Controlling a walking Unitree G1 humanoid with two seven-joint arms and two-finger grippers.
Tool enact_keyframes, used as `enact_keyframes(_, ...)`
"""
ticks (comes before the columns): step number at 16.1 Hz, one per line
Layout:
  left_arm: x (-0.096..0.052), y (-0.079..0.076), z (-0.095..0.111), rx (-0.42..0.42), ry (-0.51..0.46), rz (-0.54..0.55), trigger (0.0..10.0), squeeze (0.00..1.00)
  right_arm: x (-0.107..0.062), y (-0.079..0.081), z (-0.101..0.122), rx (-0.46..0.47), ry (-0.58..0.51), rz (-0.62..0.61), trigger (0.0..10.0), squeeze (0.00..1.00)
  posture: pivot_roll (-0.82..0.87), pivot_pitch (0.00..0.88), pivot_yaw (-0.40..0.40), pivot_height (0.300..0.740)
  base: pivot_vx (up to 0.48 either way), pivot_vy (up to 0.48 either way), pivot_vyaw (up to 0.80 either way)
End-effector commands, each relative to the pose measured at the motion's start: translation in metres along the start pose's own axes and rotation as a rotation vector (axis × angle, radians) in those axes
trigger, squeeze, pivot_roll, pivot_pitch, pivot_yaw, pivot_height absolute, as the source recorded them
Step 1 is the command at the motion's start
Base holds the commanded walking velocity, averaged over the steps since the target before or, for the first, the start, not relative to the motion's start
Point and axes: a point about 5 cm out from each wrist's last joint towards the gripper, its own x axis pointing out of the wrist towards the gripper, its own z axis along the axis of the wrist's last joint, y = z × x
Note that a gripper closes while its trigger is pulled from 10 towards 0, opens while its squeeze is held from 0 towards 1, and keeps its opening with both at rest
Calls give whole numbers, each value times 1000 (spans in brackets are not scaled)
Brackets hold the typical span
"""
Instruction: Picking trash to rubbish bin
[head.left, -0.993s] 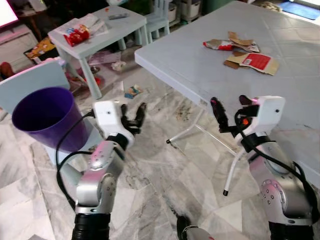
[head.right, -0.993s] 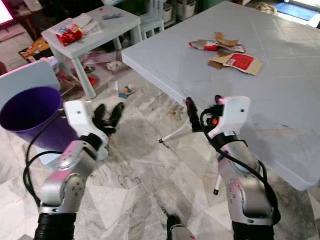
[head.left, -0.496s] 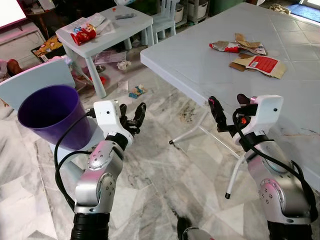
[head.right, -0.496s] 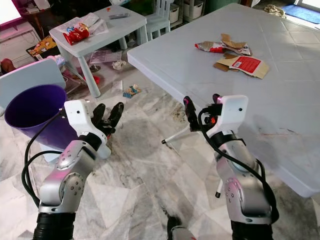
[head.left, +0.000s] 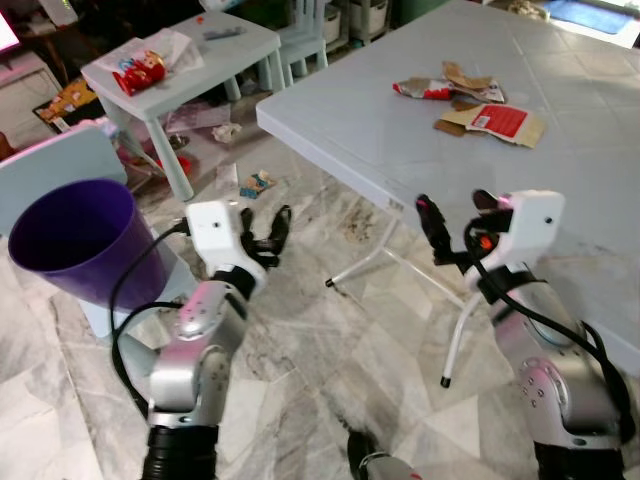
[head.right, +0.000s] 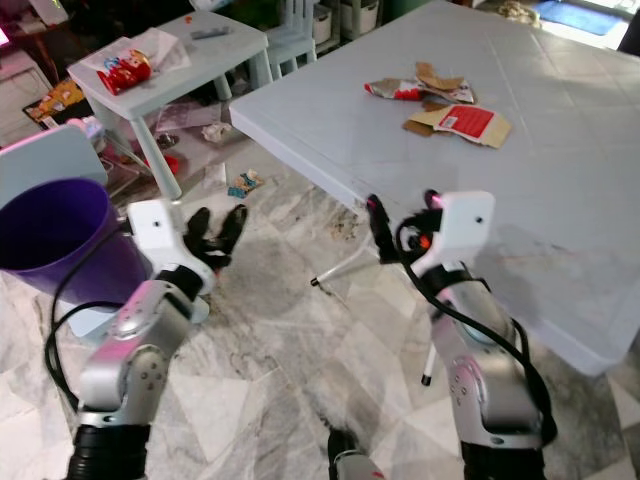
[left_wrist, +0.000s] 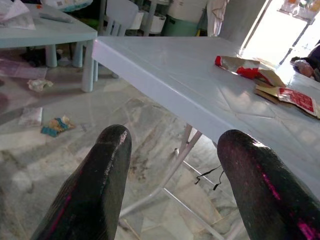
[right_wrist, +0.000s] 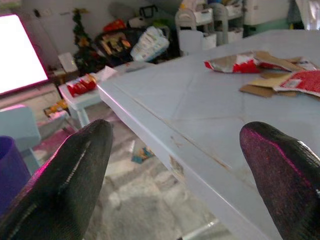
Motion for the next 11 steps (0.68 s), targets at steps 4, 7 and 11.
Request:
enact_keyframes(4, 0, 1, -2, 0, 16, 7, 10000, 0, 0, 1, 1, 3, 1, -1, 10000, 541, -66, 160, 51, 740, 0, 0, -400)
enact_keyframes(7, 0, 2, -2, 4, 20, 9, 10000, 0, -1, 2, 1, 2, -2, -1, 10000, 541, -66, 160, 51, 740, 0, 0, -800)
enact_keyframes(11, 0, 2, -2, 1, 20, 12, 10000, 0, -1, 2, 2, 6, -17, -2, 10000, 537, -64, 161, 53, 740, 0, 0, -127)
